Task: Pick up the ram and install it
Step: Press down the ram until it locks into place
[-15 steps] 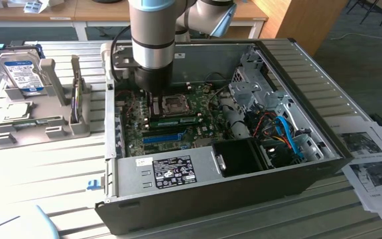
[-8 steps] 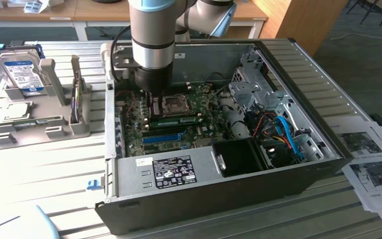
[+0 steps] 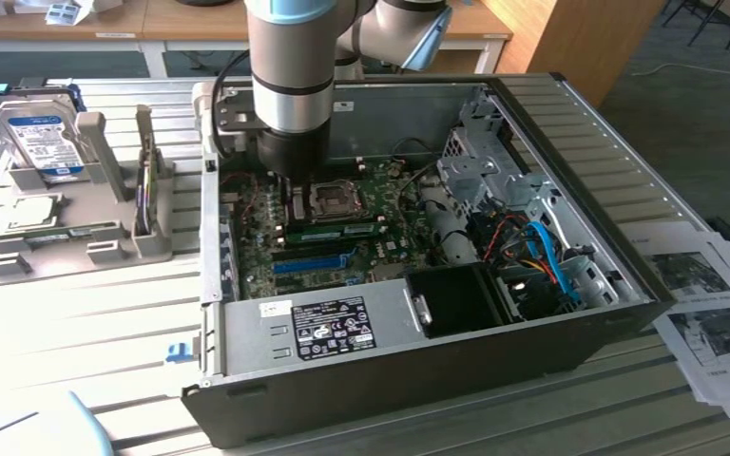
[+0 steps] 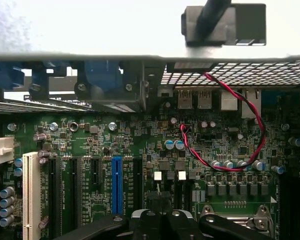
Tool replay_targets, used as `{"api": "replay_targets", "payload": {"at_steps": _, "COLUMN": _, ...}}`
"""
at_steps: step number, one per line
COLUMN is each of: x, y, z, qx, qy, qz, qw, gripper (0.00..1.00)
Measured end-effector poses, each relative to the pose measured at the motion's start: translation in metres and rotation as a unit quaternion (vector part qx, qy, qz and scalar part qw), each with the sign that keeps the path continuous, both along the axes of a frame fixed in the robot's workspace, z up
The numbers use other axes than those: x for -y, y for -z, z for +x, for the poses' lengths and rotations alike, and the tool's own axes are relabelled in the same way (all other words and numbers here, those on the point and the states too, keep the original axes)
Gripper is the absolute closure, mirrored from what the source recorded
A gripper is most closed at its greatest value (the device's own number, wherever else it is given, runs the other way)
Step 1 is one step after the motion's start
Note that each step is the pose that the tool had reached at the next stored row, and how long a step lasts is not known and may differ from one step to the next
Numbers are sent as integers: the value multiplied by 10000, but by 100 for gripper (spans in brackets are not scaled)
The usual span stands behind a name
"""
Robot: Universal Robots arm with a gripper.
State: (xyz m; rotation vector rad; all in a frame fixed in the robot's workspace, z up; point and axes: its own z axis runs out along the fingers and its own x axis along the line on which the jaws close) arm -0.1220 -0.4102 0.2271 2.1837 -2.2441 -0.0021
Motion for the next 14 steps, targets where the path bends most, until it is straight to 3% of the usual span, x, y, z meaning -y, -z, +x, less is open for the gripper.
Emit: {"api": "replay_targets", "payload": {"at_steps": 14, "x": 7, "y": 17, "z": 0, "qx": 0, "qy": 0, "qz": 6, "qw": 10000, "gripper": 91}}
